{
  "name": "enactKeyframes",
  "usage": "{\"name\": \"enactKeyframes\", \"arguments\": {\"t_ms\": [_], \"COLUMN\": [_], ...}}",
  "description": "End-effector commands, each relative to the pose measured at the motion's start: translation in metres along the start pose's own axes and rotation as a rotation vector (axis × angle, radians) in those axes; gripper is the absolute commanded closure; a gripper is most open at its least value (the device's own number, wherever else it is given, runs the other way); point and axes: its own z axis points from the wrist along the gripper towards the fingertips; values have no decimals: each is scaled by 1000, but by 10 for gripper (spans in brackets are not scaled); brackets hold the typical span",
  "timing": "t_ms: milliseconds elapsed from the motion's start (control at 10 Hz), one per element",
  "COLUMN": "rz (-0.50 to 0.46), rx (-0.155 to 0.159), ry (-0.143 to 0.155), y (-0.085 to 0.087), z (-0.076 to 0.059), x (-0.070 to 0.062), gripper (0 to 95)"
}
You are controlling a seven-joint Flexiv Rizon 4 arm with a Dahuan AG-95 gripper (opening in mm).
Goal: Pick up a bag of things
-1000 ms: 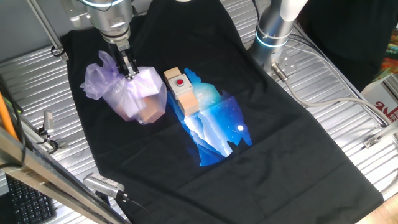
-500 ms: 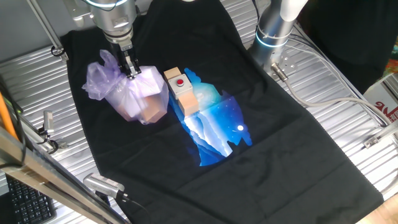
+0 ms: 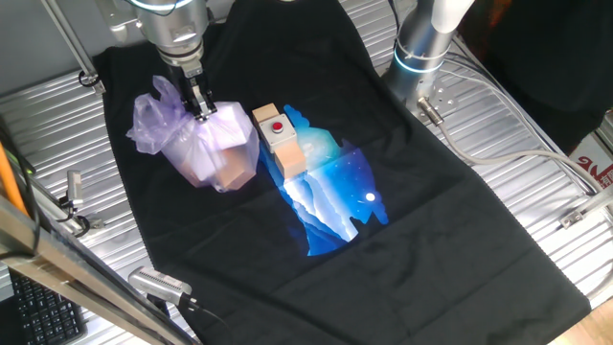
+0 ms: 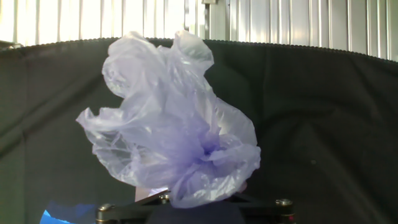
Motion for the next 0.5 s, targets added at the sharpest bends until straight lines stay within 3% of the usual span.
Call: {"name": "enactKeyframes", "arguments": {"t_ms": [100, 500], "rz": [-5, -16], "rx": [0, -3], "ry": [-1, -3], "y": [0, 0], "z": [0, -1], "x": [0, 0], "gripper": [950, 950]}}
